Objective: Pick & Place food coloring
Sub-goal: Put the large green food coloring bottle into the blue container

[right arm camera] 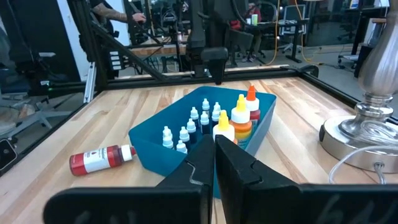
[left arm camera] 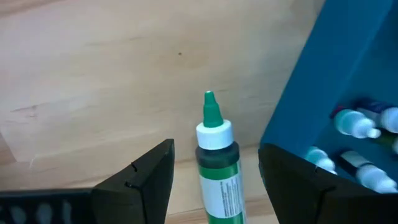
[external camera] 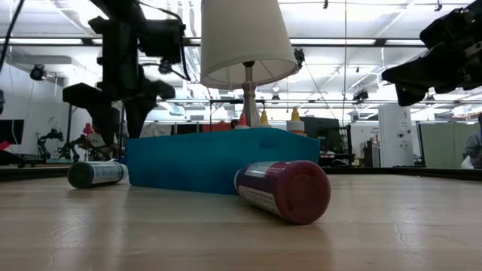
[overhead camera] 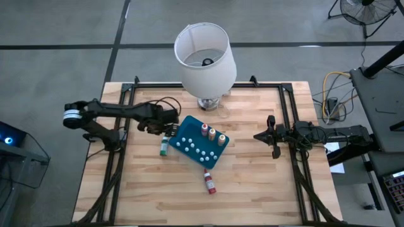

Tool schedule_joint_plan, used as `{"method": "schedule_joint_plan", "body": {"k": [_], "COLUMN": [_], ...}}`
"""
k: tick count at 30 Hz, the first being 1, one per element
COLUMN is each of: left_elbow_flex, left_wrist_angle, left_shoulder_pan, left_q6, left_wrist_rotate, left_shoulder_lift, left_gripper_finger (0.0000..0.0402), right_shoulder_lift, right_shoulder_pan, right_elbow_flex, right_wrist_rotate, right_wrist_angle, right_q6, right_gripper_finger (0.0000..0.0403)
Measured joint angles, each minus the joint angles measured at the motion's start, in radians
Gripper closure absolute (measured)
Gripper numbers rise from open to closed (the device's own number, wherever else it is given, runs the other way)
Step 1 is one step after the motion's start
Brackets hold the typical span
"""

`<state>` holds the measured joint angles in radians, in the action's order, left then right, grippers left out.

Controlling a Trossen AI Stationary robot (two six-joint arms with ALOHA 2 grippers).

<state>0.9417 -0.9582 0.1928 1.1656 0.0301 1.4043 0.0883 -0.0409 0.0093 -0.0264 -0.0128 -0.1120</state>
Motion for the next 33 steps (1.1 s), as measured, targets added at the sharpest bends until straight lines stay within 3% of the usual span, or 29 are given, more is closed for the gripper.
{"method": "schedule_joint_plan", "body": {"k": [14, 33], "left_elbow_flex": [-0.008, -0.085], "left_wrist_angle": [0.037, 0.138], "left_shoulder_pan": [0.000, -0.001], "left_q6": [0.016, 0.044], "left_wrist_rotate": [-0.058, -0.099], "left_shoulder_lift": [0.111, 0.117], "left_gripper_finger": [0.0198, 0.0198], "right_shoulder_lift": [0.000, 0.001], "right_shoulder_pan": [0.000, 0.000], "right_elbow_flex": [0.000, 0.000], "right_wrist_rotate": [0.000, 0.000], "right_wrist_angle": [0.000, 0.000], "right_q6": [0.000, 0.000], "right_gripper_finger": [0.0394, 0.0394]}}
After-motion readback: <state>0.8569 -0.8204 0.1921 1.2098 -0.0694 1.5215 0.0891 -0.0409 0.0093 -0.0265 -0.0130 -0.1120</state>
